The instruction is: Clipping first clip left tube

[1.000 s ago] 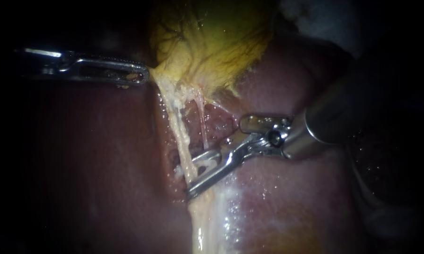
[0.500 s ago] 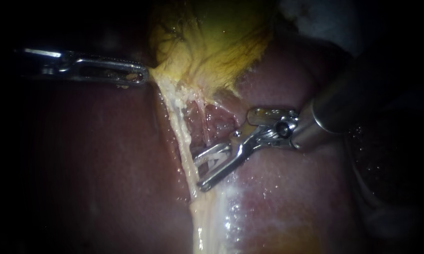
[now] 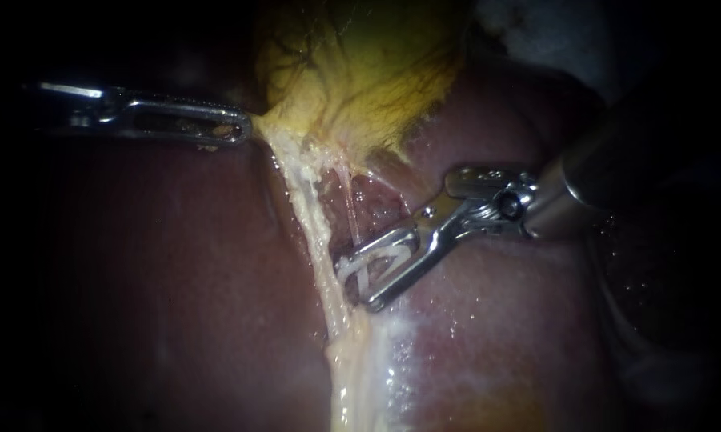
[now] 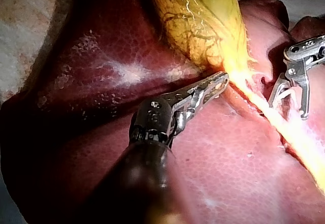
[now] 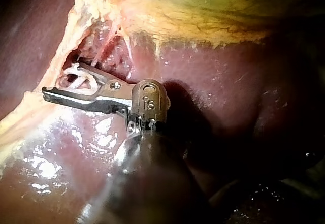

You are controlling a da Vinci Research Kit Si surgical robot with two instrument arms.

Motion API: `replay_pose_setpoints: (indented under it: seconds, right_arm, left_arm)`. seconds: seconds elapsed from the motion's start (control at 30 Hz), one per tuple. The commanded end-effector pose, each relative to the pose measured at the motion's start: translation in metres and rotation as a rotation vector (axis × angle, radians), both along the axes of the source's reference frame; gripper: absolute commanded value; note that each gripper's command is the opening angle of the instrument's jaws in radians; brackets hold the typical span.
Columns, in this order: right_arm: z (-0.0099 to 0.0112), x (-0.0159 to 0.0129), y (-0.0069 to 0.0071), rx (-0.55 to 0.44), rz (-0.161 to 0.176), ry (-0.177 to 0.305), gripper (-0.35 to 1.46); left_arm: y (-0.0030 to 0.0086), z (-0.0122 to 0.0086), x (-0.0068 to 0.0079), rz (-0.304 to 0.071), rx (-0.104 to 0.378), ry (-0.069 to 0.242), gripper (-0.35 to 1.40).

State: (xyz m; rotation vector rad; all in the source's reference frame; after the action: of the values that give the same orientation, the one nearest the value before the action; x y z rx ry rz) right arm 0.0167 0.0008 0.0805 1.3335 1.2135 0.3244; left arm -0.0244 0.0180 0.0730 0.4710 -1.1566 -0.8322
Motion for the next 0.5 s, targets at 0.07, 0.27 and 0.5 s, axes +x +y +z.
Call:
replay_pose_setpoints:
  seconds: [0.07,0.27,0.5]
  right_arm:
    - [-0.0002,-0.0001,-0.0001,-0.032,0.018,0.003,0.60]
    - [-0.0009,-0.0006,-0.0009,-0.112,0.046,-0.009,0.60]
    - [-0.0015,-0.0014,-0.0007,-0.128,0.042,-0.015,0.60]
  left_arm:
    - [0.0000,0.0000,0.0000,0.000,0.000,0.000,-0.35]
    - [0.0000,0.0000,0.0000,0.000,0.000,0.000,-0.35]
    - [0.0000,0.0000,0.0000,0.000,0.000,0.000,-0.35]
